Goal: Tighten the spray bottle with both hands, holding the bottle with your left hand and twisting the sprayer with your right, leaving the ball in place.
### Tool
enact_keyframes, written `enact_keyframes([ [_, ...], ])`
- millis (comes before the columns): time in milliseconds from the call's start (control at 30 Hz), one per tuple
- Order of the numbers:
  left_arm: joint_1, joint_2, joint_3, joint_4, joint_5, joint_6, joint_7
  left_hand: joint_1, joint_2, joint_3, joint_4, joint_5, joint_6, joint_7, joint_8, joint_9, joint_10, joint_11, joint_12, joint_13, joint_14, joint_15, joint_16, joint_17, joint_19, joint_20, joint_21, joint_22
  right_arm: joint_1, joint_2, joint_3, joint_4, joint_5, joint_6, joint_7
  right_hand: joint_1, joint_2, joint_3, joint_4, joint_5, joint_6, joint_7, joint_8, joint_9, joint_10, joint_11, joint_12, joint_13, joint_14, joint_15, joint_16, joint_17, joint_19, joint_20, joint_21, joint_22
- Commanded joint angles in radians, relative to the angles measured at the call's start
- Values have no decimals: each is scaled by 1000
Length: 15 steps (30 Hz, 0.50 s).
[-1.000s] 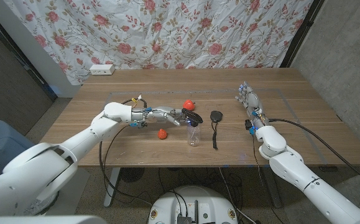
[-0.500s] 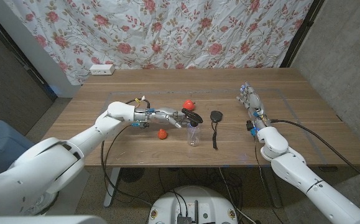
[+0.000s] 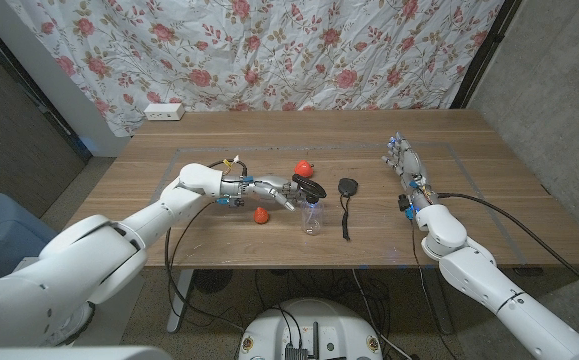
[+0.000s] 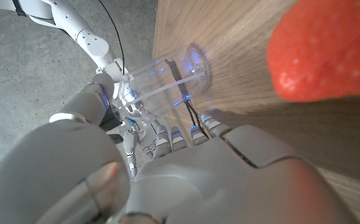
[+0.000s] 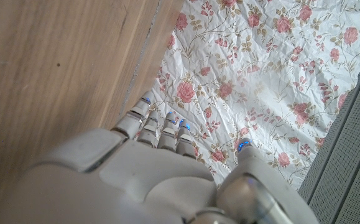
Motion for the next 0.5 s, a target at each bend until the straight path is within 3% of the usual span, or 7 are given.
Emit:
enact_keyframes([
  [33, -28, -46, 8, 81, 12, -50, -36, 24, 2, 12, 0, 2, 18, 4, 14, 3, 15, 1, 10, 3, 13, -41, 7, 5, 12, -70, 8, 2, -17, -4, 9, -13, -5, 0, -12, -7, 6, 2, -8, -3, -4, -2, 2, 2, -2, 1, 7, 2, 4, -4, 0, 0, -4, 4, 6, 3],
  [500, -38, -85, 10, 136, 20, -97, -53, 70, 6, 19, -1, -5, 45, 2, 23, 3, 43, -1, 17, 4, 41, -54, 10, 5, 30, -78, 10, 2, -67, -27, 36, -68, -8, -10, -35, -11, 8, 1, -11, -3, -6, -2, 3, 2, -4, 0, 7, 2, 5, -3, 1, -1, -3, 4, 6, 3],
])
